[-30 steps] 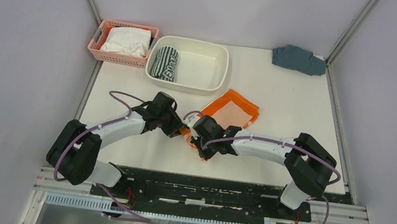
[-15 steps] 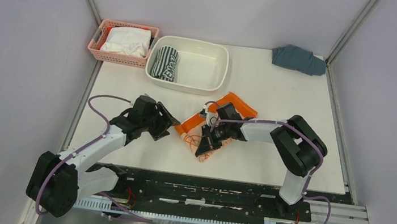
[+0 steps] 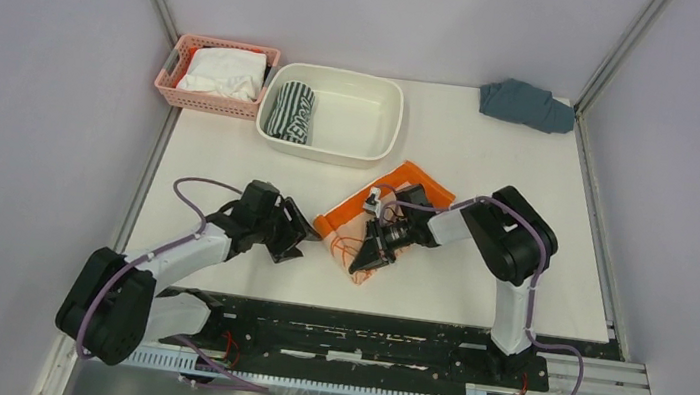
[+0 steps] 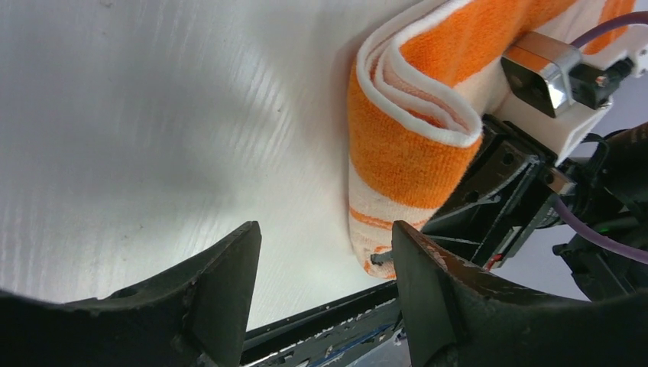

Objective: Roll the towels
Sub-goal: Roll the towel at the center of the board.

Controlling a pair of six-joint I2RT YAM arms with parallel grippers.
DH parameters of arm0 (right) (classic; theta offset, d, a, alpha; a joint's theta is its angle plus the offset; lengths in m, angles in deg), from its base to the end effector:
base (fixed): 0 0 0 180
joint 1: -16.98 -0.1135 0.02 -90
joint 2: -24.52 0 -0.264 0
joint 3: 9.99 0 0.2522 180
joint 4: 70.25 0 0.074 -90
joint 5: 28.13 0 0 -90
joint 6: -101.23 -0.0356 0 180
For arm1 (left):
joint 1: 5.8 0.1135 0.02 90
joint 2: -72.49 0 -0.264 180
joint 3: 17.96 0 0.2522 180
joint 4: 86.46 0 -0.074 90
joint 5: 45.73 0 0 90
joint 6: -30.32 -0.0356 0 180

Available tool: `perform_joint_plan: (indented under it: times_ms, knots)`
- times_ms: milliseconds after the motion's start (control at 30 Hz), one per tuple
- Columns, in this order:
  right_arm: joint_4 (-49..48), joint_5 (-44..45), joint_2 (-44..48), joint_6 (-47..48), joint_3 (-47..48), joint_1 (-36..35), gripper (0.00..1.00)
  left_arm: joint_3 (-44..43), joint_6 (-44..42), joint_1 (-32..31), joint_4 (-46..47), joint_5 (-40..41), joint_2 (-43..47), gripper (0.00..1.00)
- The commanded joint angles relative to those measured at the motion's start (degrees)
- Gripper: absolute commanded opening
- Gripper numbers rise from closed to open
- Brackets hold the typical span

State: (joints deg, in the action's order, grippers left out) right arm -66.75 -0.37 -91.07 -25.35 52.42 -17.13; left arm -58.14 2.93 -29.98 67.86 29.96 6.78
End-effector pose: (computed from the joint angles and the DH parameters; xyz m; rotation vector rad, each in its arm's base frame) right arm 0.2596 0.2139 0.0740 0.3888 -2.4530 -1.6267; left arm 0.1852 -0.0928 0.1609 -0.7690 2.5657 -0.8913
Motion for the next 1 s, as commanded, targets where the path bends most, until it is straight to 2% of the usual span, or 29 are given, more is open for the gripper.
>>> perform_joint_plan:
  times_ms: [0,233,400,533,700,833,967]
  knots:
    - [4.22,0.81,-1.48,4.59,1.97,0.57,0.01,-2.6,-3.13,0.13,4.54,-1.86,-4.34,0.7]
    - [11.81,2.31,-0.73,9.2,4.58,0.6,0.02,-5.46,-1.83,-0.03,10.12,-4.64,-11.23,0.69]
    - [15.29,3.31,0.0,10.87,6.08,0.53,0.05,-7.03,-1.86,-0.24,10.61,-4.23,-14.26,0.68]
    - [18.24,4.7,2.13,11.9,7.19,0.44,0.14,-7.29,-0.77,-0.25,10.75,-3.76,-16.33,0.68]
    - [26.65,10.93,7.29,15.92,9.86,-0.67,0.29,-7.88,-0.02,-0.26,7.81,-1.28,-18.58,0.65]
    - [32.12,19.5,12.36,18.53,11.63,-2.66,0.47,-8.13,0.27,-0.32,6.17,0.3,-20.06,0.64]
    - [36.26,31.89,18.29,21.07,12.06,-6.26,0.57,-8.02,1.04,-0.42,5.94,0.59,-20.66,0.63]
